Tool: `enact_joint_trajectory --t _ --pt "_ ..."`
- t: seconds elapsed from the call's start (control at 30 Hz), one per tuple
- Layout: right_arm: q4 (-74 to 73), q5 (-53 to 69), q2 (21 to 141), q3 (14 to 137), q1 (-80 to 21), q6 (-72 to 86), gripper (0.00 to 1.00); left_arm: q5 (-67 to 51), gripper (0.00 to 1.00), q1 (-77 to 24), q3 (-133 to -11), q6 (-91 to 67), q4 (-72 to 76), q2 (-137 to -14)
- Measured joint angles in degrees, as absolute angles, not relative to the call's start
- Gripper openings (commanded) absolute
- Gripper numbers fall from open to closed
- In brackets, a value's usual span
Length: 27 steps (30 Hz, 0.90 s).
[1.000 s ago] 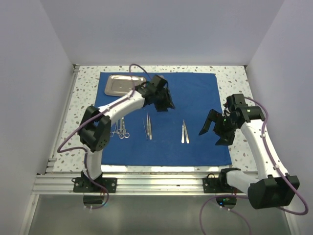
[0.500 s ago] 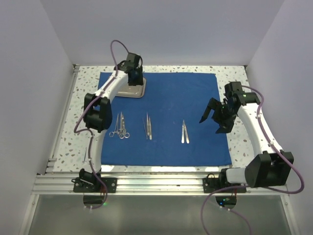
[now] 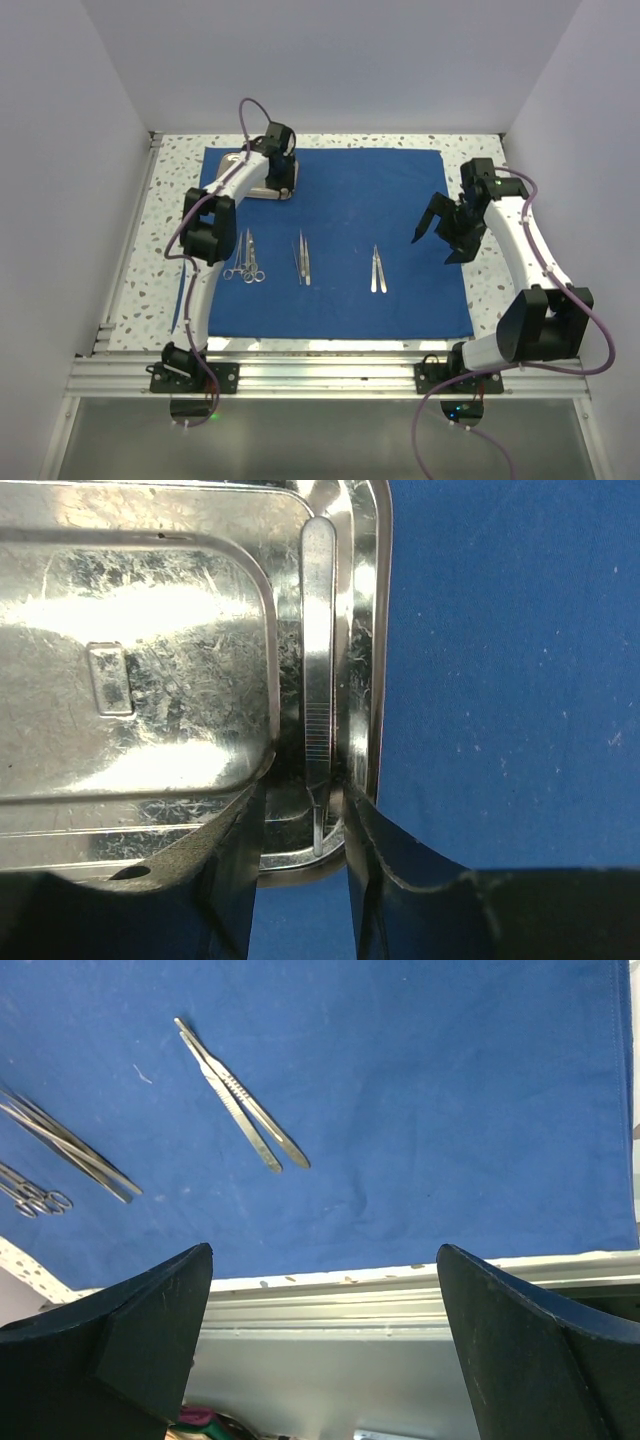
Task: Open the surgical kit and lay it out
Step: Pick up the medical item from the container.
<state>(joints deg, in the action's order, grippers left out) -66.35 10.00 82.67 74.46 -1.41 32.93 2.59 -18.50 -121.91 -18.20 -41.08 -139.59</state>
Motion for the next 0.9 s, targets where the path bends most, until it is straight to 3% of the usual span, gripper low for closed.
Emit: enact_joint_trajectory --t 0.37,0.57,0.6,0.9 --pt "-66.1 10.1 83.0 74.4 -0.4 32.4 0.98 2.9 0.27 -18.5 -120.7 -18.3 -40.6 -139.6" --pt "-65.9 10.1 83.0 73.9 -0.3 32.0 0.98 3.9 0.08 -18.5 -119.9 -18.4 -40.9 -139.3" --pt "-65.9 10.1 82.9 73.6 -0.3 31.9 0.98 3.8 0.00 -18.5 -119.5 -18.4 -40.8 -139.1" --pt "-65.7 10.6 81.9 71.6 -0.3 31.9 0.98 3.4 0.00 -18.5 -116.9 -18.4 -39.5 -137.5"
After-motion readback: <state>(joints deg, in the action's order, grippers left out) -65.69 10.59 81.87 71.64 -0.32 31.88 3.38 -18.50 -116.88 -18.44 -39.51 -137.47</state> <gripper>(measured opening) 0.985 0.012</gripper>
